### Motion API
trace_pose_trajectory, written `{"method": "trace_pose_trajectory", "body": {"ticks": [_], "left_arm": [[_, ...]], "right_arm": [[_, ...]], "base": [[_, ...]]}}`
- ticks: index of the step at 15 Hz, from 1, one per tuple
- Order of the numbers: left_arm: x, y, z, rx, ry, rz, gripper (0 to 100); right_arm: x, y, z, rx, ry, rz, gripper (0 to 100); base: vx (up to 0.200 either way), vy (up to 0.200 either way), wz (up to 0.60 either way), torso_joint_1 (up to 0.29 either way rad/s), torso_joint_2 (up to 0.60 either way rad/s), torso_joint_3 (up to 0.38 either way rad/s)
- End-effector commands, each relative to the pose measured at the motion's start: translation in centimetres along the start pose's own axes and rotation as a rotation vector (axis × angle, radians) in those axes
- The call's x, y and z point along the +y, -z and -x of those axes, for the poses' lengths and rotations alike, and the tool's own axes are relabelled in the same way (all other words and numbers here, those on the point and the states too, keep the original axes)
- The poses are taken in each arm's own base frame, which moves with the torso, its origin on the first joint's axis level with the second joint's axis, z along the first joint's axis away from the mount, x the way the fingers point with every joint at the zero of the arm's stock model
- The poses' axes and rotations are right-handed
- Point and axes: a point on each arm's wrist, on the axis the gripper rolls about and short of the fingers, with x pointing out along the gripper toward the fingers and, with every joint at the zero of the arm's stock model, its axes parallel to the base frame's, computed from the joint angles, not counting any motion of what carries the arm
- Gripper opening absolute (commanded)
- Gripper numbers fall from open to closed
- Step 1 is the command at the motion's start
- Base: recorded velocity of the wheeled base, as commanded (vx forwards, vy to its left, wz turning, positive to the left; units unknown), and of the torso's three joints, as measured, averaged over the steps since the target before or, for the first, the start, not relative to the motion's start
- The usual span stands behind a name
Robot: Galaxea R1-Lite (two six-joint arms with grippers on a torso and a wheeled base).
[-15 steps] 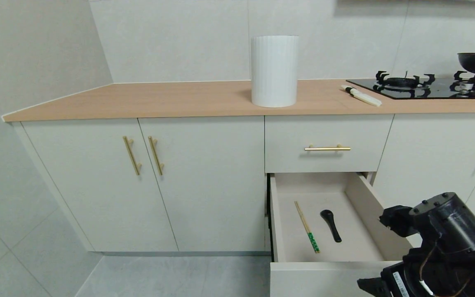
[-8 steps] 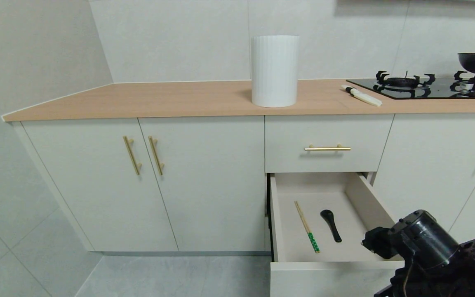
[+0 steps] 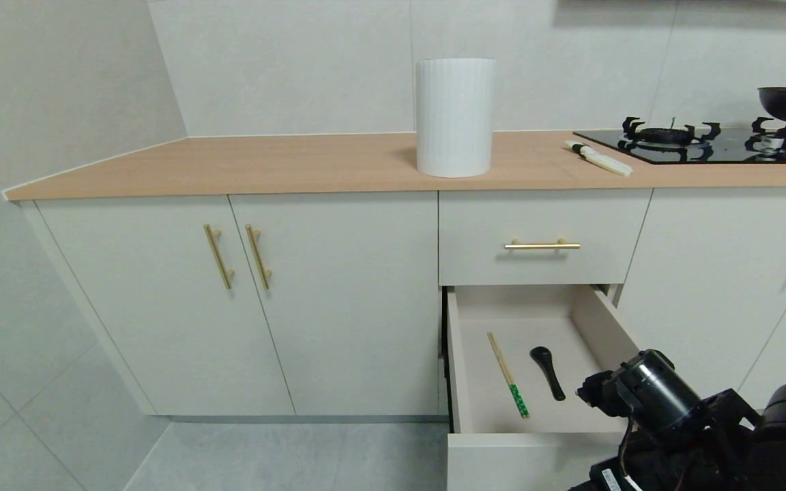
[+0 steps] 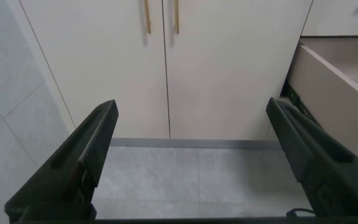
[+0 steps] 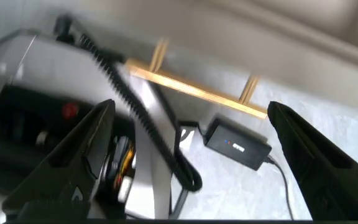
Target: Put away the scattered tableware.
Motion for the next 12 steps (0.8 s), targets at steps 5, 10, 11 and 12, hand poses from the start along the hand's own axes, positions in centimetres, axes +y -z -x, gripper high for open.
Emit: {"method": "trace_pose_trajectory", "body": {"ticks": [5, 10, 11, 12], "left_arm": [[0.0, 0.0, 0.0, 0.000, -0.001, 0.000, 100], [0.0, 0.0, 0.0, 0.000, -0.001, 0.000, 100], [0.0, 0.0, 0.0, 0.000, -0.001, 0.000, 100], [0.0, 0.0, 0.0, 0.002, -0.001, 0.000, 100]], "right_arm": [[-0.7, -0.8, -2.5, -0.023, 0.063, -0.059, 100], [-0.9, -3.6, -4.1, -0.072, 0.109, -0.093, 100], [-0.7, -4.2, -4.5, -0.081, 0.128, -0.093, 100], [-0.7, -4.4, -4.8, -0.083, 0.134, -0.093, 100]], "base": [[0.000, 0.000, 0.00, 0.000, 0.00, 0.000], [0.000, 0.000, 0.00, 0.000, 0.00, 0.000], [0.000, 0.000, 0.00, 0.000, 0.00, 0.000], [0.000, 0.000, 0.00, 0.000, 0.00, 0.000]]}}
